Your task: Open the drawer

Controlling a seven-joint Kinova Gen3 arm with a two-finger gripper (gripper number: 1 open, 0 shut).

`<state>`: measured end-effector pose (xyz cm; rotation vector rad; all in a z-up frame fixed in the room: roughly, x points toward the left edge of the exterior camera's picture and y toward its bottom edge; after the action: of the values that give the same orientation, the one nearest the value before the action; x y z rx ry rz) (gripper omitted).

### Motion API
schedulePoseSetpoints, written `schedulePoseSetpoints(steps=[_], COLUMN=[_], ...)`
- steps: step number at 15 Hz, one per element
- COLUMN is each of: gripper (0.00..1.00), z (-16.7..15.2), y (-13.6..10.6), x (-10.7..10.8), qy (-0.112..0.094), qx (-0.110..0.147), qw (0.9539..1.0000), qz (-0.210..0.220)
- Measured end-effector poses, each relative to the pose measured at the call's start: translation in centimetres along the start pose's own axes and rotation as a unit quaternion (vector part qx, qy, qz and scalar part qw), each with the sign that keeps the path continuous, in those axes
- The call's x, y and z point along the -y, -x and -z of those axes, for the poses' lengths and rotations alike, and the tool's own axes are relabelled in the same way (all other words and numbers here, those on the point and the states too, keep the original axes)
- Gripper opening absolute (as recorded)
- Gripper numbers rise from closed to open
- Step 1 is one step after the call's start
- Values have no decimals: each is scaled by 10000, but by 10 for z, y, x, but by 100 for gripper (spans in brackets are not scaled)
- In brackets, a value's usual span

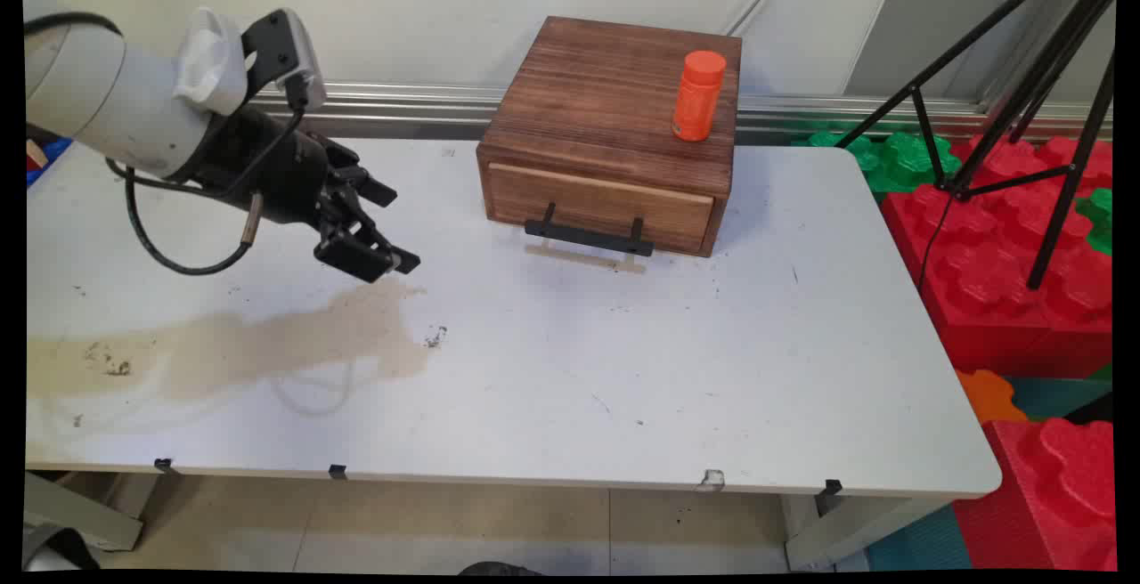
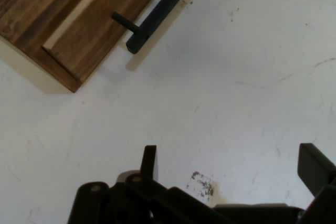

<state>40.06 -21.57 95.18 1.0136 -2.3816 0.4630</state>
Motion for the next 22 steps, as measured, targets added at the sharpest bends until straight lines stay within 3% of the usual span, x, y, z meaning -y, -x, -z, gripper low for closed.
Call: schedulePoseSetpoints(steps=[22], gripper=[100], z=[-39], y=[-85], x=[20], qy=[-37], qx=[459], qw=[9987], qz=[-225])
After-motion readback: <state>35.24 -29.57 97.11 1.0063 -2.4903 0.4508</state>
